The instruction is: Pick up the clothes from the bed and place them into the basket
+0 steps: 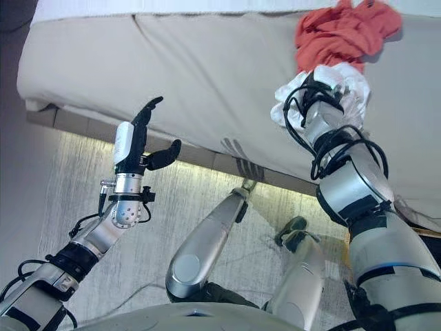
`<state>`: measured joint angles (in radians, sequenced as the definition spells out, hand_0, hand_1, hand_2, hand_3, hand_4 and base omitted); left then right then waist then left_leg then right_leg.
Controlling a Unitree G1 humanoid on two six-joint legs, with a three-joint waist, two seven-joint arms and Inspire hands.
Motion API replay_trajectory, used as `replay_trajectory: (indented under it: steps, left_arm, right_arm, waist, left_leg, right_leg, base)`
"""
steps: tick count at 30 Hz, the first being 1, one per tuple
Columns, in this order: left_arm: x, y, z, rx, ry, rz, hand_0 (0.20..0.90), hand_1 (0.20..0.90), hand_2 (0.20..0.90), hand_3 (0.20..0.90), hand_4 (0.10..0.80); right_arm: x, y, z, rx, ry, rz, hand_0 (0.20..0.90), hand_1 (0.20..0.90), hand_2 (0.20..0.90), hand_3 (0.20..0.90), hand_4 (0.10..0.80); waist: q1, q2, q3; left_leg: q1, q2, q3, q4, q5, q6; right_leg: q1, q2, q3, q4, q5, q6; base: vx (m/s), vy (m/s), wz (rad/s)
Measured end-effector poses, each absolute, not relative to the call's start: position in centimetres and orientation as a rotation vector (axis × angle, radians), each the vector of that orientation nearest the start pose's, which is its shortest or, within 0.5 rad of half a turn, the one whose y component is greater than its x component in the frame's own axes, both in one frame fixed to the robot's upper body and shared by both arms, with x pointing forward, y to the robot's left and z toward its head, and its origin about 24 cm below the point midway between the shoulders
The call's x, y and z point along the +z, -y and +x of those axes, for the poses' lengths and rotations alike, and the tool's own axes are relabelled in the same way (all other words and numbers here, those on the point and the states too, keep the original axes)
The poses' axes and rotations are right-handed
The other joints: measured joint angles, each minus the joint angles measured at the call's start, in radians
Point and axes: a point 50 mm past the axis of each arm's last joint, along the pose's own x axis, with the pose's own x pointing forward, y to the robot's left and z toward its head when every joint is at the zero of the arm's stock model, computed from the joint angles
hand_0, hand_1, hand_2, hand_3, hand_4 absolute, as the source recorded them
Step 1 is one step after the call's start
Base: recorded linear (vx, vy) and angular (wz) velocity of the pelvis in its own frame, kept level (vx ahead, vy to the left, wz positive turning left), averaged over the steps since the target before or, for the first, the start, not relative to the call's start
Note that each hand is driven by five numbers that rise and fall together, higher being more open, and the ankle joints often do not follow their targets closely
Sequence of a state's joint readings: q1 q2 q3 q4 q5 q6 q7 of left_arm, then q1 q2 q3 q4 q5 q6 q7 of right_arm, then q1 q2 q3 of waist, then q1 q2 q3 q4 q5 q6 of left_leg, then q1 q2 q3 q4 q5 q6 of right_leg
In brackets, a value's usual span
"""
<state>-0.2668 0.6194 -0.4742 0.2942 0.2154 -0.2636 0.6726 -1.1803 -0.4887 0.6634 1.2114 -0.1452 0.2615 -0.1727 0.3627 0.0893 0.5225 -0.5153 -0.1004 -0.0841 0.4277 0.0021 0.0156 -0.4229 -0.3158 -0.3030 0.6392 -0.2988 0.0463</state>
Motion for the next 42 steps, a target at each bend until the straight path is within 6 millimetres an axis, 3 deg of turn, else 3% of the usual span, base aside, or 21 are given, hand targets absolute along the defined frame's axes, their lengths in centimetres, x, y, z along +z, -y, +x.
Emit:
replay_trajectory:
  steps: [5,11,14,20,28,32,36,42]
  left_arm:
    - [6.2,-19.7,28.6,0.091,0.314,0.782,0.900,0.900,0.900,0.900,0.800]
    - [4.8,-20.5,28.7,0.023,0.179,0.821,0.900,0.900,0.900,0.900,0.800]
    - [4.1,-21.9,28.1,0.058,0.111,0.814,0.900,0.900,0.900,0.900,0.800]
    - [3.3,-23.5,27.6,0.103,0.042,0.823,0.900,0.900,0.900,0.900,0.800]
    - [1.9,-25.0,26.7,0.122,-0.041,0.837,0.900,0.900,0.900,0.900,0.800]
    - [2.4,-24.8,27.2,0.122,-0.021,0.835,0.900,0.900,0.900,0.900,0.800]
    - [2.5,-24.4,27.6,0.115,-0.001,0.828,0.900,0.900,0.900,0.900,0.800]
    - [1.9,-24.4,27.7,0.097,-0.030,0.840,0.900,0.900,0.900,0.900,0.800]
  right_arm:
    - [15.4,22.1,41.3,-0.215,-0.189,-1.083,0.300,0.300,0.300,0.200,0.100]
    - [18.9,21.7,41.1,-0.222,-0.010,-1.019,0.300,0.300,0.300,0.200,0.100]
    - [20.7,21.6,40.5,-0.233,0.094,-0.964,0.300,0.300,0.300,0.200,0.100]
    - [21.3,24.3,39.1,-0.320,0.139,-0.866,0.300,0.300,0.300,0.200,0.100]
    - [20.2,26.7,36.7,-0.414,0.186,-0.793,0.300,0.300,0.300,0.200,0.100]
    - [21.4,28.4,36.0,-0.501,0.213,-0.763,0.300,0.300,0.300,0.200,0.100]
    - [22.7,31.6,34.4,-0.617,0.226,-0.764,0.300,0.300,0.300,0.200,0.100]
    - [24.3,34.3,32.8,-0.717,0.241,-0.744,0.300,0.300,0.300,0.200,0.100]
  waist:
    - [-0.055,-0.005,0.002]
    - [-0.108,-0.008,-0.001]
    - [-0.141,-0.036,-0.023]
    - [-0.183,-0.076,-0.075]
    - [-0.266,-0.100,-0.142]
    - [-0.315,-0.101,-0.143]
    - [-0.362,-0.103,-0.146]
    - [-0.437,-0.105,-0.149]
  left_leg:
    - [0.168,0.017,0.041,-0.131,0.049,0.016]
    - [0.365,0.071,0.065,-0.324,0.096,0.003]
    - [0.430,0.087,0.078,-0.386,0.104,0.001]
    - [0.511,0.107,0.108,-0.455,0.107,-0.004]
    - [0.586,0.115,0.191,-0.515,0.108,-0.004]
    - [0.597,0.118,0.229,-0.515,0.108,-0.004]
    - [0.624,0.121,0.267,-0.516,0.107,-0.003]
    - [0.633,0.137,0.314,-0.516,0.106,-0.005]
  right_leg:
    - [0.149,0.036,0.018,-0.151,0.109,0.029]
    - [0.334,0.109,0.020,-0.370,0.191,0.035]
    - [0.398,0.137,0.022,-0.450,0.209,0.032]
    - [0.484,0.171,0.030,-0.569,0.249,0.020]
    - [0.558,0.193,0.103,-0.719,0.329,0.035]
    - [0.553,0.197,0.141,-0.730,0.337,0.032]
    - [0.559,0.200,0.184,-0.730,0.339,0.032]
    - [0.540,0.218,0.236,-0.730,0.352,0.035]
  base:
    - [0.024,0.035,-0.27]
    - [0.150,0.008,-0.24]
    - [0.129,0.010,-0.19]
    - [0.086,-0.011,-0.14]
    - [0.045,-0.010,-0.32]
    - [0.032,0.007,-0.32]
    - [0.029,0.004,-0.30]
    - [0.002,0.003,-0.26]
